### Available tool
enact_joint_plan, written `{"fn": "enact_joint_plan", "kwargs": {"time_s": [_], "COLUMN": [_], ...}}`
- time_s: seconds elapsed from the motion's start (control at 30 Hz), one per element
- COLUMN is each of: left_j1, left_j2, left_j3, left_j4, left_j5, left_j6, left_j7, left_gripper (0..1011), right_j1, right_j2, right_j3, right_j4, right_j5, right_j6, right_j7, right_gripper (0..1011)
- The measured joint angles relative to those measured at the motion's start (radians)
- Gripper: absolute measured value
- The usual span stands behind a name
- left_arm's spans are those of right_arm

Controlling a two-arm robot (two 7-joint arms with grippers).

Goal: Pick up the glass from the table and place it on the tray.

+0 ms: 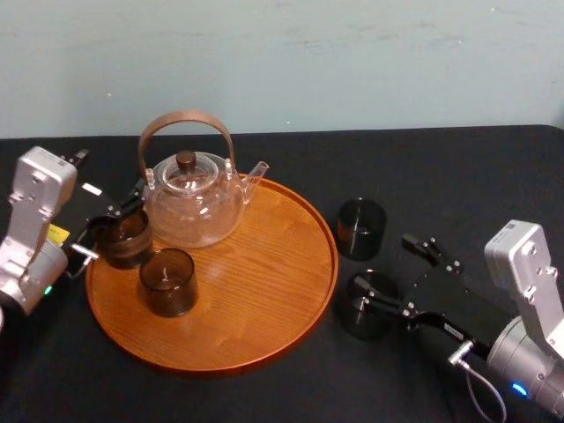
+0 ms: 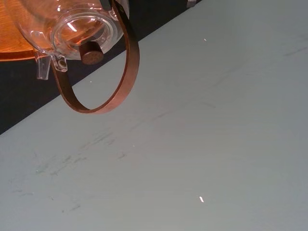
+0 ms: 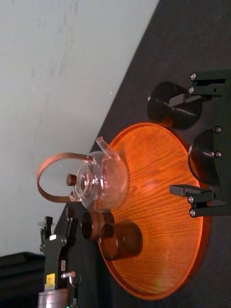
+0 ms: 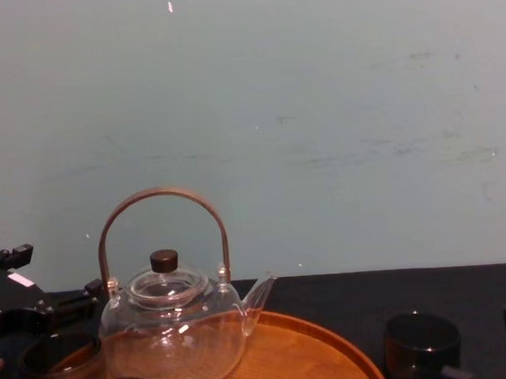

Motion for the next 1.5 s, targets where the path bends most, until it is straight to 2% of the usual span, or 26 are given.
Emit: {"fn": "enact_joint_plan", "kwargs": {"time_s": [0.77,1.5], "left_j1": [0.000,0.000], "left_j2": [0.000,0.000], "left_j3": [0.000,0.000], "left_j4": [0.000,0.000], "left_j5": [0.000,0.000], "left_j6": [0.000,0.000], "left_j7": [0.000,0.000], "left_gripper": [1001,1001], "right_j1": [-0.045,-0.035], "right_j2": [-0.039,-0.094], "right_j3": [0.039,0.051], "right_j4": [0.027,0.075], "right_j5": [-0.007,-0.044], "right_j6": [0.036,0.074], "right_j7": [0.053,0.111], "right_gripper": [1002,1002]}}
